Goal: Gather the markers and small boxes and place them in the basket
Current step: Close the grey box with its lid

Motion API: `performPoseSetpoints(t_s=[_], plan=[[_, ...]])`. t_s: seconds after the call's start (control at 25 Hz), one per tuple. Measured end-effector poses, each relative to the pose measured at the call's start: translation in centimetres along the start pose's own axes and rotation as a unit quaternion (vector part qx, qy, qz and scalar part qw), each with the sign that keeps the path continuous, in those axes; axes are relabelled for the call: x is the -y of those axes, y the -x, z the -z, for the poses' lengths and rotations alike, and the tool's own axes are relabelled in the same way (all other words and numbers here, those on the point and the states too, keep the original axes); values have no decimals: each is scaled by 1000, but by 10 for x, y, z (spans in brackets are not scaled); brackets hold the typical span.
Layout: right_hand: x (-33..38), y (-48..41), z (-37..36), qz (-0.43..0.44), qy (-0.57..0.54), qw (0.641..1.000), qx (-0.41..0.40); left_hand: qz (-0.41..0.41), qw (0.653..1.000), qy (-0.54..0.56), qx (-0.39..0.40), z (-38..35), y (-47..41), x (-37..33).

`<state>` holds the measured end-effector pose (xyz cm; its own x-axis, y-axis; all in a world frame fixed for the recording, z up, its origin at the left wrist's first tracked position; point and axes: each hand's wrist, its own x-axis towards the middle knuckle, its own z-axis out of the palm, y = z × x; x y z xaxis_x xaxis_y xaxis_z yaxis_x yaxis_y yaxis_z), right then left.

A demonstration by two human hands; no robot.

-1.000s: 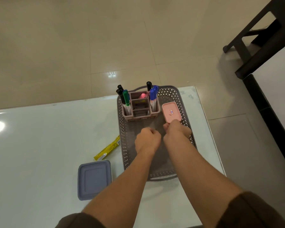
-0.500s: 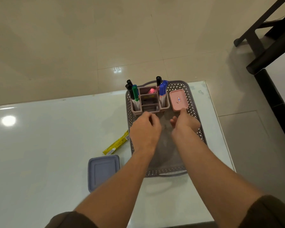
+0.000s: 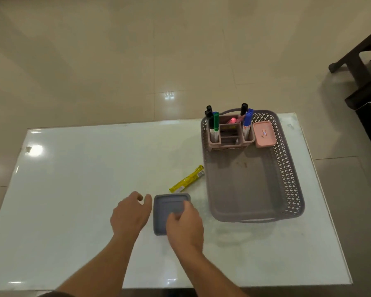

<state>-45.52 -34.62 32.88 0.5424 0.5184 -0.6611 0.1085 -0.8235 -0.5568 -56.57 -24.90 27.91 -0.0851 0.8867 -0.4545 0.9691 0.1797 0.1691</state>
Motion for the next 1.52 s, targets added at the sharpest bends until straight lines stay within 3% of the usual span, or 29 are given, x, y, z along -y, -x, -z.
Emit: performPoseSetpoints(t_s=[0.2,0.32,0.6,0.8,0.96,1.12,1.36,1.52], plan=[[-7,-17,-15,-106,25,989,-103,-104,990,29,89,-17,14,12],[-15,-27,-17,-112,67,987,-98,-134,987,22,90,-21,16,9],[-31,-25,-21,5,131,989,-67,-93,987,110,76,-17,17,33],[-28,-25,-24,153,208,961,-96,-72,990,114,48,-23,17,27],[-25,-21,-41,189,305,933,-20,-77,982,168,49,-24,11,32],[-18,-41,-43,232,374,898,6,-169,971,138,94,-26,11,54],[16,-62,-16,262,267,926,48,-331,927,137,112,-22,15,59],[29,-73,-17,235,244,935,107,-266,944,192,28,-25,14,45]])
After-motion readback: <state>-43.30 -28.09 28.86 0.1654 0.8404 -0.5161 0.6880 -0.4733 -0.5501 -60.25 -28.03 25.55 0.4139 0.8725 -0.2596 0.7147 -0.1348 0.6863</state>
